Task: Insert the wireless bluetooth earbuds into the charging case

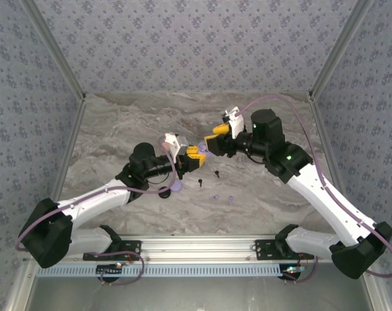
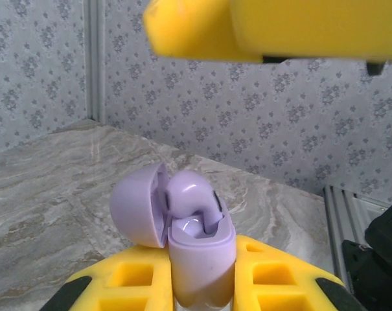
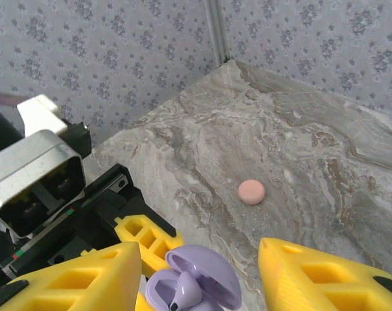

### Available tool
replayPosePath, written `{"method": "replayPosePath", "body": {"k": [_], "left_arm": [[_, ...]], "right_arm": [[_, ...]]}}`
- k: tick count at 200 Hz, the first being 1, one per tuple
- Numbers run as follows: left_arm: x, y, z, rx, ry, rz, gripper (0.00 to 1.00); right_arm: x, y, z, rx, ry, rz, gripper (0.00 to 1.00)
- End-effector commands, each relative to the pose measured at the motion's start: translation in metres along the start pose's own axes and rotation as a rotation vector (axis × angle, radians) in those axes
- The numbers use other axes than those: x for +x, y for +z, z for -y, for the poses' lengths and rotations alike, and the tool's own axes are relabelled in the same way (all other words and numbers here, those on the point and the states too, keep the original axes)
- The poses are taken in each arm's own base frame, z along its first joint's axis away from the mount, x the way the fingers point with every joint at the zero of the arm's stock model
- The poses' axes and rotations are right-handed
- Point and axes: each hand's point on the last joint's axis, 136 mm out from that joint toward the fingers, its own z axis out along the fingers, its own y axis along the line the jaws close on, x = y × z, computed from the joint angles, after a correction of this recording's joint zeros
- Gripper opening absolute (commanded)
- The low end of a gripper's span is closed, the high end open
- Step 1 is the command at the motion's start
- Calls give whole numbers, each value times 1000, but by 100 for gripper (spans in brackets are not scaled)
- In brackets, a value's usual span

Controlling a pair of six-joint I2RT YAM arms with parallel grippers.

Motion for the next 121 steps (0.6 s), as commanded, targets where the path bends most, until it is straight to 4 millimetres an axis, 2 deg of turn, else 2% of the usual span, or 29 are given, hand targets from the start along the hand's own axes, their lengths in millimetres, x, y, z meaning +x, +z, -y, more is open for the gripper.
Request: {"method": "replayPosePath", "body": {"k": [1,46,79,93,109,121], "left_arm": [[-22,2,-2,-43,100,53,0],[-25,4,-9,-90,161,80,0],[-31,8,-9,-93,191,101,0],[-32,9,-8,-92,201,99,0],[-32,11,-8,-89,206,92,0],[-33,13,-7,-83,205,89,0]], "right_arm": [[-10,-21,-6,3,78,-28,52],[14,-33,-8,45,168,-178,48],[26,-29,7,126,168,-211,59],[23,-23,-2,62,187,-202,64],[15,-13,-16,-31,200,-180,65],[13,-8,-20,-46,189,-184,64]]}}
